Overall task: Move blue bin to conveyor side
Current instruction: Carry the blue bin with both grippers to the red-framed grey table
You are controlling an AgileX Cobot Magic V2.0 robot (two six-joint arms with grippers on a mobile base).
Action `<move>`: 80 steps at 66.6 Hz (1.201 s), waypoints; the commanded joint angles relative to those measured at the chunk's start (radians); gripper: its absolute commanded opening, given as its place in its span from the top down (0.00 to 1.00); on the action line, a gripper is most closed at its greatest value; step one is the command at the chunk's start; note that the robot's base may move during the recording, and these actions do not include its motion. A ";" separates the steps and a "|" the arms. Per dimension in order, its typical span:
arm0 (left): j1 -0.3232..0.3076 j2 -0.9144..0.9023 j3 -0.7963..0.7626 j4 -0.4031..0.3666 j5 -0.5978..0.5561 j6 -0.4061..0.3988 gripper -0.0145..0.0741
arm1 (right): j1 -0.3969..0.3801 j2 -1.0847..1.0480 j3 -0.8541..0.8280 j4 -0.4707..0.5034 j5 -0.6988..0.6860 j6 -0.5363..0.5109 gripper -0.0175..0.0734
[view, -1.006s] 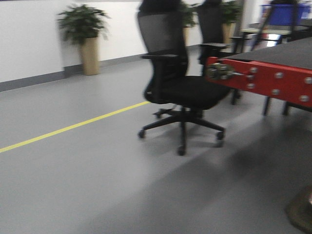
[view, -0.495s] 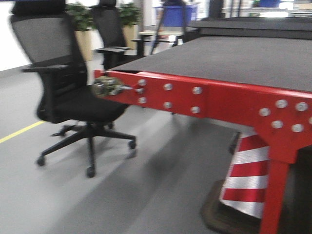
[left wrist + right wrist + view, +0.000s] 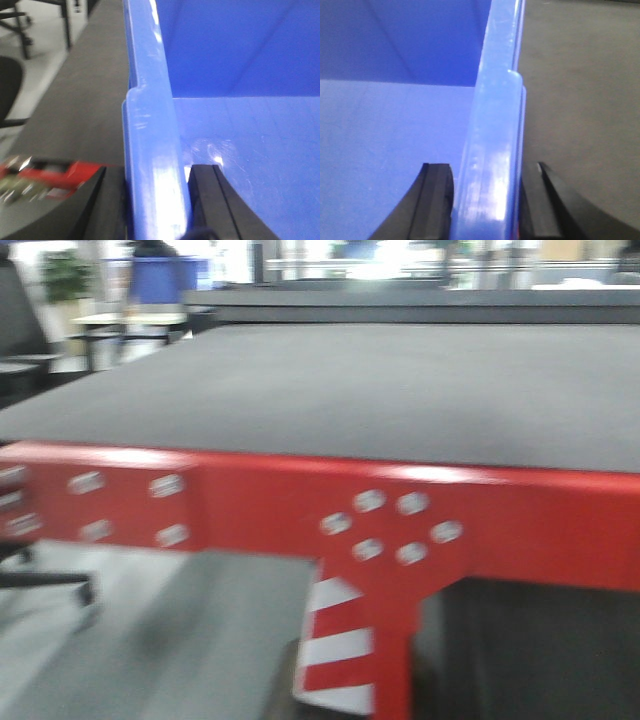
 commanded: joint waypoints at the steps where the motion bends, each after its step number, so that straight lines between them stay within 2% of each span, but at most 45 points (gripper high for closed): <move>1: 0.004 -0.018 -0.018 0.090 -0.133 0.018 0.85 | -0.011 -0.018 -0.016 -0.127 -0.094 -0.025 0.89; 80: 0.004 -0.018 -0.018 0.090 -0.133 0.018 0.85 | -0.011 -0.018 -0.016 -0.127 -0.094 -0.025 0.89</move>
